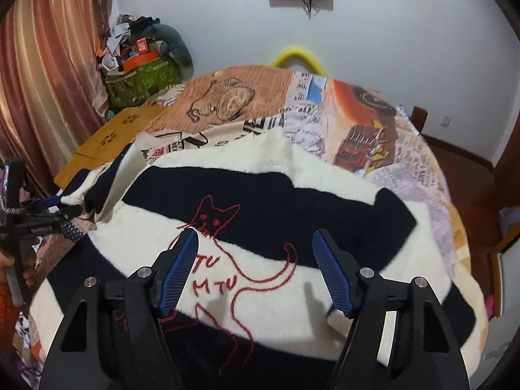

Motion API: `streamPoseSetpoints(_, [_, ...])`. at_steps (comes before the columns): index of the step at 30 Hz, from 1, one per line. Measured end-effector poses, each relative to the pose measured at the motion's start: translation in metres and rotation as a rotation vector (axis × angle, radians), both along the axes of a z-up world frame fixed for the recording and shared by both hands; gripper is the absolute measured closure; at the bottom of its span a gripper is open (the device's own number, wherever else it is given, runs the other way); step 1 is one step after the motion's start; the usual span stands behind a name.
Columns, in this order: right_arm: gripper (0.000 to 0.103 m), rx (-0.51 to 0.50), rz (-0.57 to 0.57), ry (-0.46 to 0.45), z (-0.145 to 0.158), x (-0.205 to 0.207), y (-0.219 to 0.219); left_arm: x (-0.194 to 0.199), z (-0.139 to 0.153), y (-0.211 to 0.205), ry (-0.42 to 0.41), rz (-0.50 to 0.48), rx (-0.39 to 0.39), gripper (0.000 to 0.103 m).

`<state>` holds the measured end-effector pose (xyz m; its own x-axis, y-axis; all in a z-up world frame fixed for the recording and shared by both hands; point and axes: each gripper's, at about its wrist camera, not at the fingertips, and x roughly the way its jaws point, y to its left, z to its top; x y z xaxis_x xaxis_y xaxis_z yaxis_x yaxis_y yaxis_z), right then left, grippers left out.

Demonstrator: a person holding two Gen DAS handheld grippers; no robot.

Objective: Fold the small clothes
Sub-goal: 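Lower the left gripper onto the sweater sleeve cuff and close on it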

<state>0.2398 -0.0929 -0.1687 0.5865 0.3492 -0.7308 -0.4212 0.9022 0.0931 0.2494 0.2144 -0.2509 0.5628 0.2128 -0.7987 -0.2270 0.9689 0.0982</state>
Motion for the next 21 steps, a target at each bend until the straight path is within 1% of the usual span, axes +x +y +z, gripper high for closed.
streamPoseSetpoints(1, [0.036,-0.005,0.002,0.006,-0.002,0.002,0.001,0.005,-0.001,0.000,-0.009,-0.012,-0.009,0.012])
streamPoseSetpoints(3, [0.036,-0.016,0.011,0.012,-0.004,0.009,0.003,0.010,0.000,0.002,-0.020,-0.038,-0.040,0.027])
streamPoseSetpoints(4, [0.036,-0.019,0.019,0.018,-0.005,0.010,0.005,0.013,0.000,0.003,-0.024,-0.055,-0.050,0.031])
streamPoseSetpoints(6, [0.036,-0.026,0.029,0.026,-0.006,0.013,0.008,0.015,0.002,0.002,-0.029,-0.083,-0.054,0.048])
streamPoseSetpoints(7, [0.036,-0.028,0.033,0.030,-0.007,0.013,0.008,0.017,0.001,0.002,-0.028,-0.107,-0.062,0.052])
streamPoseSetpoints(9, [0.036,-0.031,0.039,0.040,-0.009,0.016,0.011,0.019,0.000,0.003,-0.020,-0.130,-0.077,0.070])
streamPoseSetpoints(10, [0.036,-0.031,0.041,0.047,-0.010,0.017,0.012,0.019,-0.002,0.004,-0.012,-0.134,-0.090,0.074])
streamPoseSetpoints(11, [0.036,-0.032,0.044,0.053,-0.012,0.017,0.012,0.018,-0.003,0.007,-0.006,-0.130,-0.104,0.081])
streamPoseSetpoints(12, [0.036,-0.034,0.046,0.057,-0.013,0.017,0.013,0.016,-0.003,0.009,-0.005,-0.127,-0.111,0.084])
streamPoseSetpoints(14, [0.036,-0.037,0.051,0.063,-0.015,0.016,0.014,0.009,-0.001,0.015,-0.012,-0.118,-0.142,0.086])
streamPoseSetpoints(17, [0.036,-0.036,0.054,0.070,-0.015,0.015,0.015,-0.005,0.005,0.021,-0.030,-0.107,-0.175,0.087])
streamPoseSetpoints(21, [0.036,-0.030,0.060,0.079,-0.013,0.012,0.019,-0.023,0.012,0.026,-0.042,-0.100,-0.199,0.087])
